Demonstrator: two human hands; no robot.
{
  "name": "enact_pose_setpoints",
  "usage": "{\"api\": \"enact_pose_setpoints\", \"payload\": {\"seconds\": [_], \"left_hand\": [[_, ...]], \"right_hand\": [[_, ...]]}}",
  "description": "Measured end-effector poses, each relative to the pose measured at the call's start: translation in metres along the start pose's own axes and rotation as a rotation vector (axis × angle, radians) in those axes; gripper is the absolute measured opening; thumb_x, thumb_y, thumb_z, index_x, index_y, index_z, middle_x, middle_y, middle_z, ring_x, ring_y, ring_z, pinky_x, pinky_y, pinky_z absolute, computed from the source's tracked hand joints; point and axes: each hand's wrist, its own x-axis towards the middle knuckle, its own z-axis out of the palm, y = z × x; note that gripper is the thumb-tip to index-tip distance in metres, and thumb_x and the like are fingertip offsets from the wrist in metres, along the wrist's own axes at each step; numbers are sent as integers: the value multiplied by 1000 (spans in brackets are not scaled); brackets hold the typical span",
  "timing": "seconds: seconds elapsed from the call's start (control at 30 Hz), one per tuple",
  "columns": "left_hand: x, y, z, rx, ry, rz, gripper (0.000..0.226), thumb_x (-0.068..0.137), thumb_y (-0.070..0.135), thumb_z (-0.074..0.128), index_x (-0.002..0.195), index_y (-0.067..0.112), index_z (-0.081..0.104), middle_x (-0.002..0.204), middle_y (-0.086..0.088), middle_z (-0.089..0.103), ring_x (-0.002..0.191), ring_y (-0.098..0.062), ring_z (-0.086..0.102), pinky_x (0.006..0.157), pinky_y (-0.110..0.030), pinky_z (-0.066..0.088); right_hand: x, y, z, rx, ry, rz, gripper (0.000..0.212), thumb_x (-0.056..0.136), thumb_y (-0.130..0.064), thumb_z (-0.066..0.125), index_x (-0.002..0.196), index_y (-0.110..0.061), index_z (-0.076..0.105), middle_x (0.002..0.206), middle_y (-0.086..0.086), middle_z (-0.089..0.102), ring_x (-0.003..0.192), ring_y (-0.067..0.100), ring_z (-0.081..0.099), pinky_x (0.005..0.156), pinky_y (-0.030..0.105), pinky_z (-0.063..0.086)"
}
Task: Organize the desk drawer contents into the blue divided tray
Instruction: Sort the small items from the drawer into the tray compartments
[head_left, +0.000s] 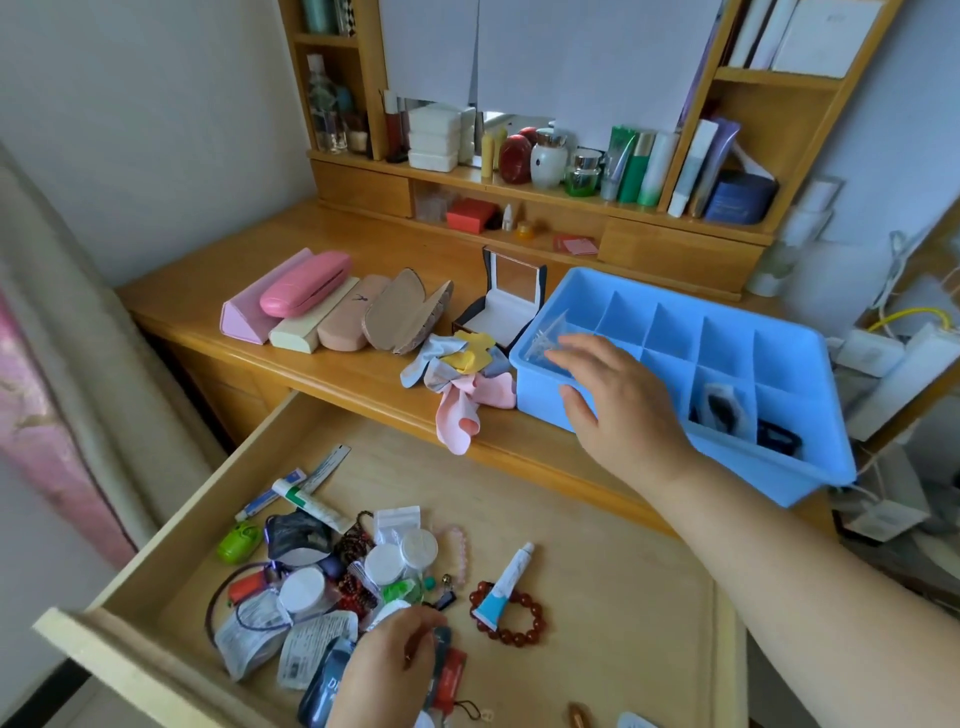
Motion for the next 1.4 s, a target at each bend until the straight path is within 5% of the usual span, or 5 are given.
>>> {"api": "enact_pose_setpoints", "payload": {"seconds": [0.13,0.3,0.8,1.13,1.4], "left_hand": [[-1,1,2,40,-25,-9,28,86,11,56,87,38,65,80,12,60,64,0,56,63,-2,39],[12,-2,4,46,-95,-90,21,93,24,51,102,42,56,97,12,60,87,-1,60,82,-7,43],[14,-18,1,-38,-418,-127,32,98,30,45,69,18,38,76,5,37,99,-5,39,83,-10,40],[-2,3,2,123,-59,41,25,91,15,52,107,29,65,97,15,61,85,1,56,70,-2,38],[-9,1,4,153,-66,98,27,89,9,51,105,22,68,102,11,66,92,-3,58,79,-15,45]], "right_hand": [[41,11,13,-89,-321,233,62,93,-47,48,147,-21,31,159,1,13,133,32,33,108,43,28],[65,34,26,448,-252,643,48,92,-13,51,139,-24,44,131,2,54,99,17,54,72,24,44],[74,31,18,-95,-546,212,30,94,-12,49,119,-15,65,124,1,62,113,22,56,95,33,45],[47,28,14,-234,-650,199,68,91,-65,22,70,-14,63,94,3,63,114,22,49,113,47,11],[-71,-25,11,28,-106,-198,10,82,-20,59,75,-18,67,74,-4,62,68,18,54,60,29,41]]}}
